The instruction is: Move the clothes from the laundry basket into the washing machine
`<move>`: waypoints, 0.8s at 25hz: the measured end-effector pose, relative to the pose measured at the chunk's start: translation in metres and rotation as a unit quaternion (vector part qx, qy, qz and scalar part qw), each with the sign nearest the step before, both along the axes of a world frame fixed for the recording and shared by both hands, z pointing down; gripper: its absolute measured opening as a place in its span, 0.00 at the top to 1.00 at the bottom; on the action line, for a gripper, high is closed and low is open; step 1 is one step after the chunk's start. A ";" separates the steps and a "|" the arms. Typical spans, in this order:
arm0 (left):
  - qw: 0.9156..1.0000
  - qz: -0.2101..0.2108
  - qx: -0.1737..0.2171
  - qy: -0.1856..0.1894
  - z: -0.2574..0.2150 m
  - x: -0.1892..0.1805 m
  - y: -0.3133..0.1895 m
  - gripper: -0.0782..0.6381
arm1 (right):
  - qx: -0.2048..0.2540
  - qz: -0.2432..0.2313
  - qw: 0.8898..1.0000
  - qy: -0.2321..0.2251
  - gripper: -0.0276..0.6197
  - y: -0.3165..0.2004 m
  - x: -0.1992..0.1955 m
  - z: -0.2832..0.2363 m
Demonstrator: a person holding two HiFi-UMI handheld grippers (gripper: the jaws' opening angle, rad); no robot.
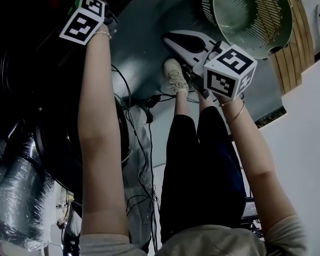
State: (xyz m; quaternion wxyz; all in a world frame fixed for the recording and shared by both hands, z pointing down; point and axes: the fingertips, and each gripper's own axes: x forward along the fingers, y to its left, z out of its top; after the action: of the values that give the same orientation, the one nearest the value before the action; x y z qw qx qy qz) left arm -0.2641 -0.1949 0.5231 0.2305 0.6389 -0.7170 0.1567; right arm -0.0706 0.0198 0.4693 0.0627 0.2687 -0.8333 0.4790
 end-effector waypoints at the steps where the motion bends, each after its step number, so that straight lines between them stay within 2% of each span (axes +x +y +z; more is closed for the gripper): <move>1: 1.000 -0.004 0.004 0.008 0.001 0.003 0.006 0.52 | -0.001 0.002 1.000 -0.001 0.91 0.001 0.001 -0.001; 2: 1.000 -0.006 0.007 0.015 0.002 0.006 0.011 0.48 | -0.002 0.005 1.000 -0.004 0.91 0.001 0.002 -0.003; 5: 0.999 -0.012 0.006 0.032 -0.001 0.010 0.026 0.48 | 0.003 0.017 1.000 -0.013 0.91 -0.002 0.005 -0.013; 9: 0.998 -0.012 0.025 0.063 -0.023 0.025 0.053 0.48 | 0.029 0.031 0.999 -0.016 0.91 -0.006 0.010 -0.039; 13: 0.994 0.020 0.039 0.099 -0.067 0.061 0.081 0.48 | 0.052 0.032 0.998 -0.020 0.92 -0.007 0.016 -0.077; 16: 0.990 0.025 0.048 0.131 -0.109 0.084 0.101 0.48 | 0.064 0.038 0.997 -0.007 0.92 -0.011 0.024 -0.106; 18: 0.987 0.029 0.049 0.151 -0.139 0.098 0.117 0.57 | 0.071 0.044 0.997 0.002 0.92 -0.010 0.030 -0.127; 20: 0.984 0.037 0.053 0.165 -0.170 0.111 0.130 0.72 | 0.080 0.049 0.996 -0.003 0.94 -0.011 0.034 -0.152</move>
State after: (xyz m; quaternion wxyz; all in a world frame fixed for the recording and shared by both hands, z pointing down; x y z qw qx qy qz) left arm -0.1530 -0.0651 0.3531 0.3057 0.6933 -0.6523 0.0189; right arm -0.0362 0.0085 0.3178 0.0152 0.3122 -0.8548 0.4143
